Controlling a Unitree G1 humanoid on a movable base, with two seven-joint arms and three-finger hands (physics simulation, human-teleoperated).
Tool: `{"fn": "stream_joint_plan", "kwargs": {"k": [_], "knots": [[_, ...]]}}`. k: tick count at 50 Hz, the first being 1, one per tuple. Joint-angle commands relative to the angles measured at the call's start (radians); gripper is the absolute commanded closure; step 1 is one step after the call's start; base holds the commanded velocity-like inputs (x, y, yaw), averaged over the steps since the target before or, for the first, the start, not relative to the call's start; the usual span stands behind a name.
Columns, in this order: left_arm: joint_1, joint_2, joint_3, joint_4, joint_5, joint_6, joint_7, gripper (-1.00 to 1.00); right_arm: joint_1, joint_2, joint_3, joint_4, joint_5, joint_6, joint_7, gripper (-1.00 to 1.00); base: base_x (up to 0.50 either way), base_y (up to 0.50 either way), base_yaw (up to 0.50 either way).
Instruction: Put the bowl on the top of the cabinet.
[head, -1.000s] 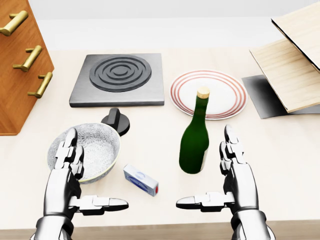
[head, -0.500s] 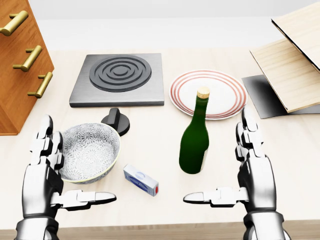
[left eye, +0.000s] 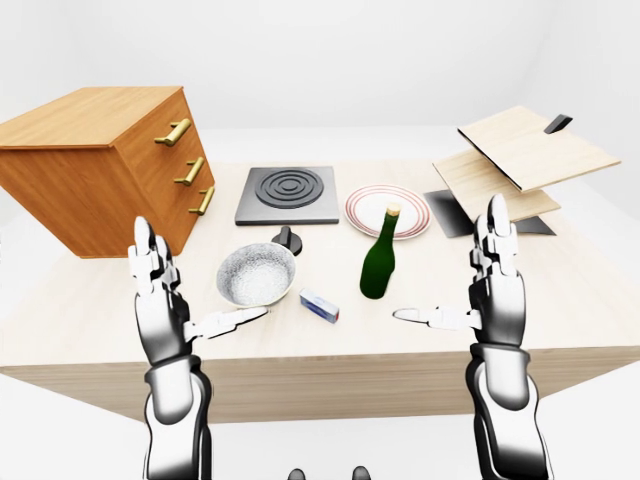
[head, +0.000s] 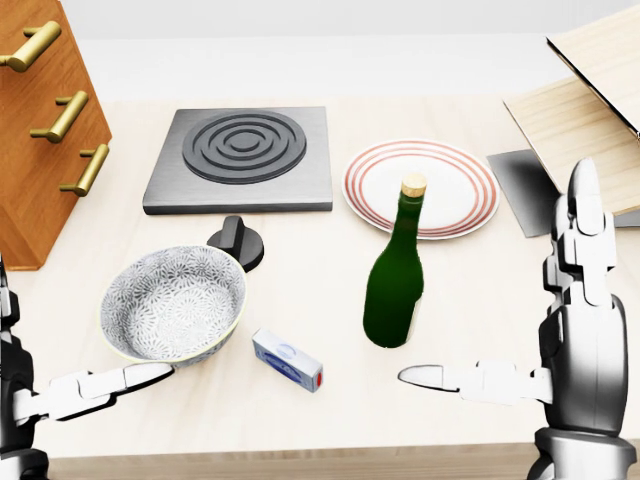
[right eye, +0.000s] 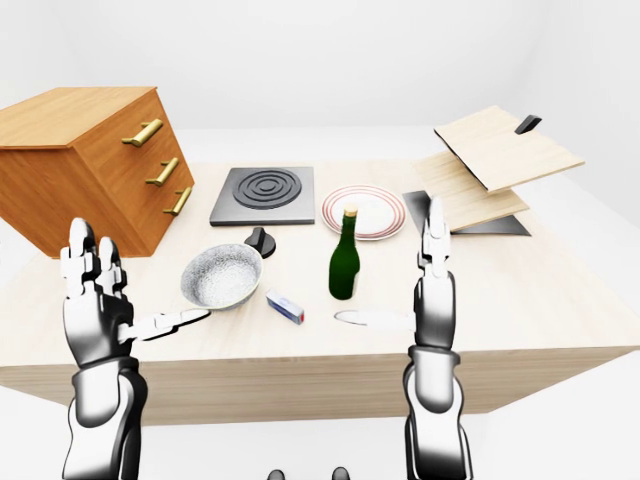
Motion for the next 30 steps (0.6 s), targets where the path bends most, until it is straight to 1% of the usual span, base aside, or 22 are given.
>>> {"fn": "stream_joint_plan", "kwargs": {"k": [1, 3, 7, 9, 11, 16, 21, 23, 26, 30], "knots": [[0.017, -0.005, 0.019, -0.049, 0.029, 0.000, 0.032, -1.00, 0.002, 0.004, -0.008, -0.090, -0.033, 0.000, -0.001, -1.00, 0.00, 0.48, 0.00], [0.016, -0.005, 0.021, -0.050, 0.030, 0.000, 0.034, -1.00, 0.008, 0.002, -0.010, -0.047, -0.036, 0.000, -0.014, -1.00, 0.00, 0.50, 0.00], [0.012, -0.004, 0.020, -0.037, 0.030, 0.000, 0.035, -1.00, 0.008, 0.002, -0.010, -0.041, -0.037, 0.000, -0.014, -1.00, 0.00, 0.50, 0.00], [0.011, -0.003, 0.020, -0.038, 0.030, 0.000, 0.035, -1.00, 0.001, 0.003, -0.010, -0.076, -0.035, 0.000, -0.005, -1.00, 0.00, 0.50, 0.00], [0.012, -0.004, 0.020, -0.047, 0.030, 0.000, 0.034, -1.00, 0.007, 0.002, -0.012, -0.040, -0.036, 0.000, -0.015, -1.00, 0.00, 0.50, 0.00], [0.017, -0.004, 0.017, -0.069, 0.026, 0.000, 0.028, -1.00, 0.006, 0.004, -0.009, -0.068, -0.035, 0.000, -0.006, -1.00, 0.00, 0.50, 0.00], [0.016, -0.004, 0.017, -0.070, 0.025, 0.000, 0.026, -1.00, 0.014, 0.004, -0.009, -0.051, -0.037, 0.000, -0.010, -1.00, 0.00, 0.50, 0.00], [0.016, -0.005, 0.016, -0.083, 0.025, 0.000, 0.024, -1.00, 0.003, 0.004, -0.009, -0.093, -0.035, 0.000, 0.003, -1.00, 0.00, 0.50, 0.00], [0.015, -0.005, 0.015, -0.090, 0.025, 0.000, 0.023, -1.00, 0.013, 0.004, -0.008, -0.058, -0.037, 0.000, -0.008, -1.00, 0.00, 0.50, 0.00], [0.011, -0.004, 0.016, -0.086, 0.025, 0.000, 0.024, -1.00, 0.012, 0.004, -0.008, -0.063, -0.036, 0.000, -0.005, -1.00, 0.00, 0.50, 0.00]]}}
